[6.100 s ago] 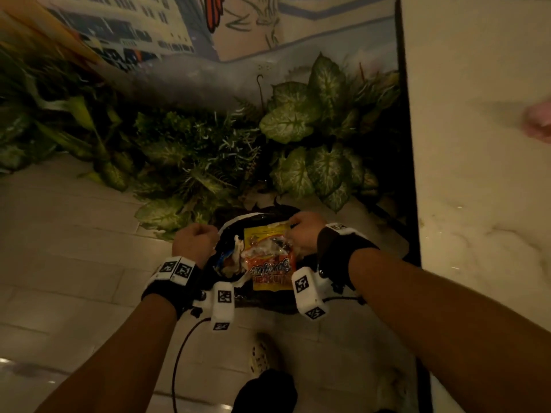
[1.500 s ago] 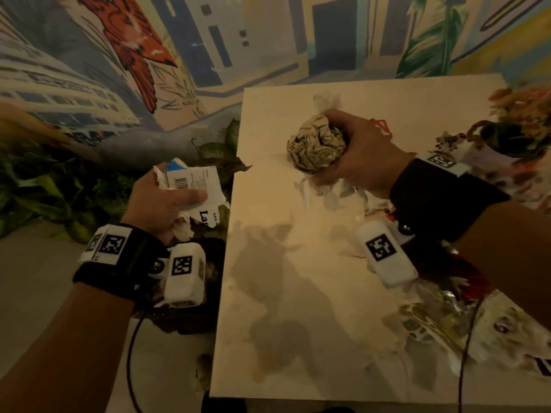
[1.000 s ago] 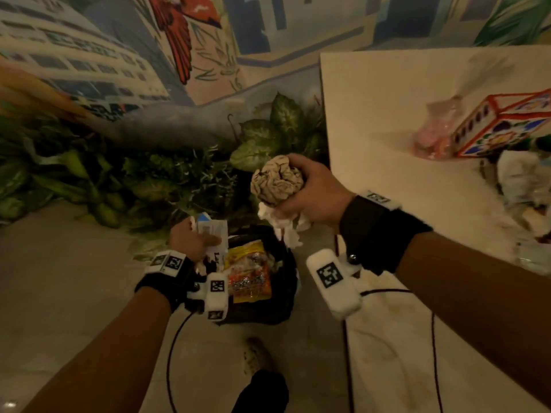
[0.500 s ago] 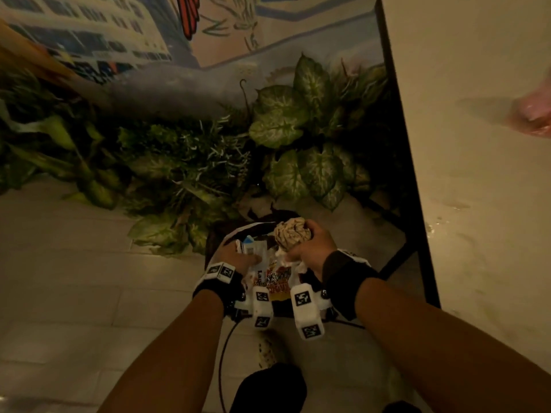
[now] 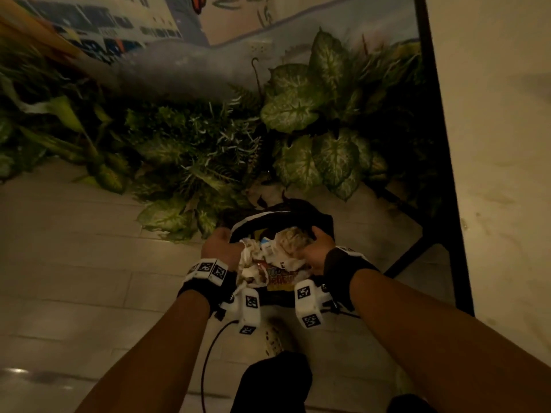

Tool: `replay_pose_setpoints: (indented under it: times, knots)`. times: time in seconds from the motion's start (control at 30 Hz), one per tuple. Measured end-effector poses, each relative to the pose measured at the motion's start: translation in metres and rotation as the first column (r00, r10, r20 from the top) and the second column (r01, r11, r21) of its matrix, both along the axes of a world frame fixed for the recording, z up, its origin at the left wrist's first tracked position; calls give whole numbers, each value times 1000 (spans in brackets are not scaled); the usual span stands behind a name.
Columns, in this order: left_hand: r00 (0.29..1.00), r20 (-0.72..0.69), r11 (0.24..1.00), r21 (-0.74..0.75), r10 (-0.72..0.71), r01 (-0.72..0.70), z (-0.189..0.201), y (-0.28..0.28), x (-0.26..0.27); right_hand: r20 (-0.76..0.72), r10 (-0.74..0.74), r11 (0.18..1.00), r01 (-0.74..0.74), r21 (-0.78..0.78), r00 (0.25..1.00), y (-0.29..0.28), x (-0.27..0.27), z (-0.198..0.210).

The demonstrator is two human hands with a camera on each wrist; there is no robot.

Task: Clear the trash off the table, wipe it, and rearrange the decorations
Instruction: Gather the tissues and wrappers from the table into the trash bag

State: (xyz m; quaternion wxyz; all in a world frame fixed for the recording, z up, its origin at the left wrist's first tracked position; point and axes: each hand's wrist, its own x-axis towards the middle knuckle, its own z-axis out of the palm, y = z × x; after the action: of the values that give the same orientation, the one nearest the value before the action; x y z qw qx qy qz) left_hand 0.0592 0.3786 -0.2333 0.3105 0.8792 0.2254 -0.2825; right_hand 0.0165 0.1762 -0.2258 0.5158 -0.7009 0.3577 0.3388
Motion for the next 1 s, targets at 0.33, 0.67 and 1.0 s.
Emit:
replay_pose_setpoints:
  times: [0.33, 0.67, 1.0]
  knots:
    - [946, 309, 982, -186, 97, -40, 123, -73, 29, 376, 105, 994, -112, -4, 920, -64, 12, 156]
    - [864, 486, 888, -331, -130, 320, 240, -244, -9, 523, 407, 911, -293, -289, 749, -266, -107, 294]
    - [800, 488, 797, -295, -349, 528, 265, -415, -84, 427, 485, 780, -157, -605, 763, -474, -202, 322]
